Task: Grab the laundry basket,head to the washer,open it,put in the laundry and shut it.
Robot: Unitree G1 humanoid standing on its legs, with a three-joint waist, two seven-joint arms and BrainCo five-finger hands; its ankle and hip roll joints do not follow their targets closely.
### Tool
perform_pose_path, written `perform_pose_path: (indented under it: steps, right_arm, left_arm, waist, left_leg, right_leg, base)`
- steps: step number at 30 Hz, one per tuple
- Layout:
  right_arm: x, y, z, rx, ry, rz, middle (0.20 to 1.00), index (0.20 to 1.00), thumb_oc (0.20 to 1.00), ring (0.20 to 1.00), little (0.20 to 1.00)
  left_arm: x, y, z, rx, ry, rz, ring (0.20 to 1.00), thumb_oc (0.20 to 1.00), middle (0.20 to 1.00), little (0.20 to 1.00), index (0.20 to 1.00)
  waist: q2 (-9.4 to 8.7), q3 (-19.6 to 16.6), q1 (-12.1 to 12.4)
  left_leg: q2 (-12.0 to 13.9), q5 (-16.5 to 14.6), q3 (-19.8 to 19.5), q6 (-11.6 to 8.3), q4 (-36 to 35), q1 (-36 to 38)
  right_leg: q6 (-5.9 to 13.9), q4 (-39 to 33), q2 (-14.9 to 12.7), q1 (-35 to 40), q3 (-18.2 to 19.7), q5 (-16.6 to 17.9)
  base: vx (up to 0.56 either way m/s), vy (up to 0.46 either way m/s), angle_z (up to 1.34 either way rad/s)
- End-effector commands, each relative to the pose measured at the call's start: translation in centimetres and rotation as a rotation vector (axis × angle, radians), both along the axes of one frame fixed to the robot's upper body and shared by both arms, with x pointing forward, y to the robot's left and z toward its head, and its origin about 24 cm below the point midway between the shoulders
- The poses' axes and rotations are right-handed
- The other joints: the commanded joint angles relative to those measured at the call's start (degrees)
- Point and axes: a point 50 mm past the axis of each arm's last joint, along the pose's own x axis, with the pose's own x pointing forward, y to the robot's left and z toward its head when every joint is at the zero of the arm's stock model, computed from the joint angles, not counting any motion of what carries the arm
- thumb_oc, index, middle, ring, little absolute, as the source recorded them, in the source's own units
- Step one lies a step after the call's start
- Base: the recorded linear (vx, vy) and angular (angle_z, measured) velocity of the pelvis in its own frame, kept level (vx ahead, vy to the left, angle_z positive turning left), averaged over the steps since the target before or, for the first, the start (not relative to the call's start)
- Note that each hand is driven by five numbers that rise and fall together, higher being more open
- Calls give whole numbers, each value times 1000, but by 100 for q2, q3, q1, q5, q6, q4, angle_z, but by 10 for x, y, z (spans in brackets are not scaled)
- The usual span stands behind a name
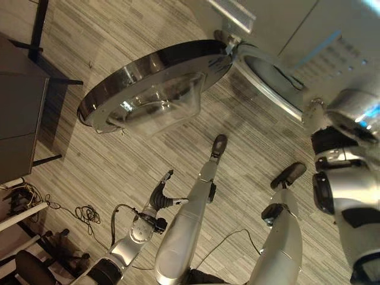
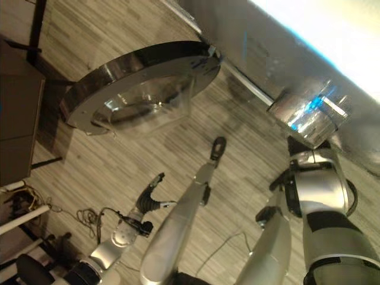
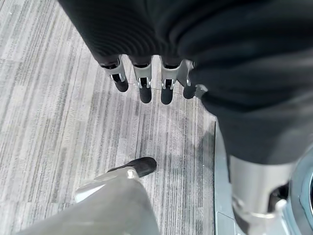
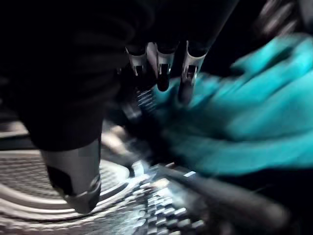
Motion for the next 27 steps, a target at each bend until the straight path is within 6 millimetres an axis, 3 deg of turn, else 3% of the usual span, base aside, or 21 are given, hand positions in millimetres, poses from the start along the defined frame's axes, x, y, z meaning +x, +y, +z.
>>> perform_pose_path:
  steps: [1, 3, 5, 6, 7, 10, 11, 12, 13, 15, 16, 18, 19, 20, 21, 24, 25, 26, 27]
  right_arm:
    - [-37, -2, 63, -208, -278, -83, 1000, 1000, 1000, 1000, 1000]
    - [-37, 6, 57, -231, -272, -74, 1000, 1000, 1000, 1000, 1000]
    - [-33, 21, 35, -273, -231, -66, 1000, 1000, 1000, 1000, 1000]
    - [-33, 21, 35, -273, -230, -66, 1000, 1000, 1000, 1000, 1000]
    - [-29, 29, 16, -335, -160, -123, 1000, 1000, 1000, 1000, 1000]
    - [-23, 33, -4, -328, -90, -150, 1000, 1000, 1000, 1000, 1000]
    - [-20, 35, -18, -337, -39, -171, 1000, 1000, 1000, 1000, 1000]
    - [-18, 44, -47, -375, 45, -167, 1000, 1000, 1000, 1000, 1000]
    - [-18, 44, -47, -375, 46, -167, 1000, 1000, 1000, 1000, 1000]
    - [-17, 54, -83, -435, 156, -139, 1000, 1000, 1000, 1000, 1000]
    - [-18, 62, -126, -500, 302, -94, 1000, 1000, 1000, 1000, 1000]
    - [-27, 73, -169, -546, 419, -15, 1000, 1000, 1000, 1000, 1000]
    - [-28, 74, -170, -547, 422, -12, 1000, 1000, 1000, 1000, 1000]
    - [-42, 78, -199, -644, 494, 14, 1000, 1000, 1000, 1000, 1000]
    - [-43, 78, -200, -646, 496, 15, 1000, 1000, 1000, 1000, 1000]
    - [-67, 87, -235, -906, 558, 105, 1000, 1000, 1000, 1000, 1000]
    - [-68, 88, -236, -908, 559, 107, 1000, 1000, 1000, 1000, 1000]
    - [-80, 87, -255, -1006, 612, 176, 1000, 1000, 1000, 1000, 1000]
    - [-81, 87, -256, -1007, 614, 177, 1000, 1000, 1000, 1000, 1000]
  left_arm:
    - [5, -3, 5, -7, -34, -2, 1000, 1000, 1000, 1000, 1000]
    - [5, -2, 5, -2, -38, 1, 1000, 1000, 1000, 1000, 1000]
    - [5, -2, 6, -8, -47, 12, 1000, 1000, 1000, 1000, 1000]
    - [5, -2, 6, -7, -46, 13, 1000, 1000, 1000, 1000, 1000]
    - [5, -2, 7, -10, -57, 25, 1000, 1000, 1000, 1000, 1000]
    - [7, -2, 11, -17, -77, 43, 1000, 1000, 1000, 1000, 1000]
    - [8, -1, 12, -18, -90, 57, 1000, 1000, 1000, 1000, 1000]
    - [9, 0, 14, -17, -105, 82, 1000, 1000, 1000, 1000, 1000]
    - [9, 0, 14, -17, -104, 82, 1000, 1000, 1000, 1000, 1000]
    - [11, 2, 16, -14, -117, 105, 1000, 1000, 1000, 1000, 1000]
    - [13, 1, 18, -22, -128, 119, 1000, 1000, 1000, 1000, 1000]
    - [15, 2, 20, -23, -135, 138, 1000, 1000, 1000, 1000, 1000]
    - [14, 2, 19, -23, -132, 140, 1000, 1000, 1000, 1000, 1000]
    - [17, 7, 21, -15, -141, 171, 1000, 1000, 1000, 1000, 1000]
    - [16, 7, 20, -15, -139, 172, 1000, 1000, 1000, 1000, 1000]
    - [14, 16, 21, 17, -149, 182, 1000, 1000, 1000, 1000, 1000]
    - [13, 16, 21, 17, -148, 183, 1000, 1000, 1000, 1000, 1000]
    - [11, 21, 17, 40, -133, 178, 1000, 1000, 1000, 1000, 1000]
    - [11, 21, 16, 40, -130, 178, 1000, 1000, 1000, 1000, 1000]
  waist:
    - [30, -70, -145]
    - [13, -45, -180]
    - [-34, -3, -265]
    - [-37, -5, -266]
    - [-63, 0, -316]
    - [-85, 1, -349]
    - [-109, 2, -373]
    - [-167, 2, -433]
    - [-169, 2, -436]
    - [-245, 2, -506]
    - [-342, 3, -589]
    - [-462, 2, -714]
    - [-467, 1, -724]
    - [-578, 1, -816]
    - [-576, 0, -824]
    - [-797, -114, -983]
    - [-798, -112, -991]
    - [-938, -210, -1058]
    - [-937, -205, -1063]
  left_leg:
    - [158, -974, -117, -19, 226, 413]
    - [169, -973, -101, -13, 227, 423]
    - [180, -970, -78, -2, 236, 438]
    - [180, -970, -78, -2, 235, 440]
    - [188, -970, -66, 6, 241, 441]
    - [194, -979, -59, 15, 251, 444]
    - [198, -984, -53, 20, 254, 446]
    - [210, -987, -34, 23, 248, 464]
    - [210, -987, -34, 23, 246, 468]
    - [228, -987, -19, 28, 242, 505]
    - [254, -983, -4, 29, 223, 563]
    - [282, -977, 15, 22, 208, 643]
    - [281, -973, 16, 22, 199, 665]
    - [308, -975, 37, 18, 190, 774]
    - [308, -974, 37, 18, 184, 793]
    - [365, -964, 58, -5, 120, 1106]
    - [365, -963, 58, -6, 110, 1127]
    - [419, -979, 73, -29, 80, 1334]
    - [420, -977, 73, -31, 68, 1360]
  right_leg:
    - [29, 412, 296, 671, 23, -1138]
    - [23, 407, 302, 672, 38, -1126]
    - [16, 393, 309, 681, 54, -1092]
    - [16, 393, 309, 683, 55, -1092]
    - [6, 376, 324, 683, 65, -1077]
    - [0, 362, 338, 696, 61, -1069]
    - [-5, 342, 353, 703, 59, -1061]
    - [-8, 283, 383, 735, 55, -1038]
    - [-8, 281, 384, 740, 54, -1037]
    - [-14, 244, 406, 773, 62, -1005]
    - [-17, 182, 431, 829, 51, -968]
    - [-15, 74, 466, 940, 47, -911]
    - [-14, 58, 468, 965, 46, -905]
    - [-7, -11, 504, 1090, 24, -861]
    - [-6, -23, 506, 1113, 22, -857]
    - [0, -166, 553, 1473, -32, -791]
    - [0, -177, 554, 1494, -34, -789]
    - [6, -270, 574, 1731, -70, -773]
    - [7, -286, 577, 1760, -73, -769]
  base:
    - [-18, 6, -3]
    - [-23, -1, -5]
    - [-17, -2, -3]
    - [0, 0, 0]
    - [-25, 4, 3]
    - [-7, -2, -2]
    - [-40, -13, -4]
    - [-32, -13, -3]
    - [-32, -13, -8]
    - [-36, -16, -22]
    - [-59, -28, -22]
    - [-45, -27, -13]
    - [-48, -33, -14]
    - [-37, -24, -12]
    - [-71, -56, -5]
    - [-41, -50, -7]
    - [-17, -71, -13]
    - [-5, -53, -15]
    - [7, -99, -16]
